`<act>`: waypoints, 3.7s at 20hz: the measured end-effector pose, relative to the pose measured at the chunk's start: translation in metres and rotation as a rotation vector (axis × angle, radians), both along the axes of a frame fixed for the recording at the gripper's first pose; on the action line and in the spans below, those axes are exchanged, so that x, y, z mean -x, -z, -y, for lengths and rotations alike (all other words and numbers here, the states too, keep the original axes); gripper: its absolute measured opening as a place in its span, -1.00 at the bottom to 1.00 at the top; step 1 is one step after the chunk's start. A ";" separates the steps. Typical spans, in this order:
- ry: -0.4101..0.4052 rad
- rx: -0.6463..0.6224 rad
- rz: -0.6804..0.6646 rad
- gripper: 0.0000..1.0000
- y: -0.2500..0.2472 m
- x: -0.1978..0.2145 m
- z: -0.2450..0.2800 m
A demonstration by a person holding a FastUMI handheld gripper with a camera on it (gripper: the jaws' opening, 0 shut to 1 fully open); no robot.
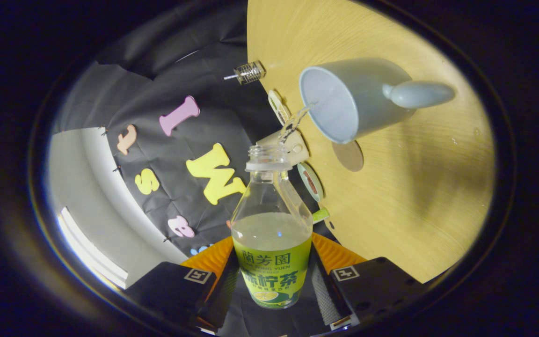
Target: Take the bottle from table, then pour the juice into the cup, finally place the bottle on the coaster
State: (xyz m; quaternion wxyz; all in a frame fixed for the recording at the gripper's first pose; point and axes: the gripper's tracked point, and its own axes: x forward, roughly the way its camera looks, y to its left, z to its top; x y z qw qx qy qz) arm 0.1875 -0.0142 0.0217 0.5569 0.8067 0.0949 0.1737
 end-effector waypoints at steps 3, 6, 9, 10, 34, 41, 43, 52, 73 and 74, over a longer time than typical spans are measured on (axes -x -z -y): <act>0.004 -0.030 0.016 0.57 -0.002 0.000 0.004; -0.003 -0.052 0.018 0.57 -0.006 0.000 0.008; 0.004 -0.074 0.030 0.56 -0.010 -0.003 0.015; 0.006 -0.084 0.030 0.56 -0.010 -0.002 0.017; 0.010 -0.324 -0.003 0.56 -0.027 0.002 0.042; -0.002 -0.382 0.045 0.56 -0.045 0.006 0.050; -0.017 -0.405 0.038 0.56 -0.045 0.003 0.047; -0.038 -0.466 0.028 0.57 -0.042 0.003 0.047; 0.302 0.947 0.054 0.57 0.001 0.023 0.043; 0.328 1.018 0.059 0.57 0.001 0.026 0.045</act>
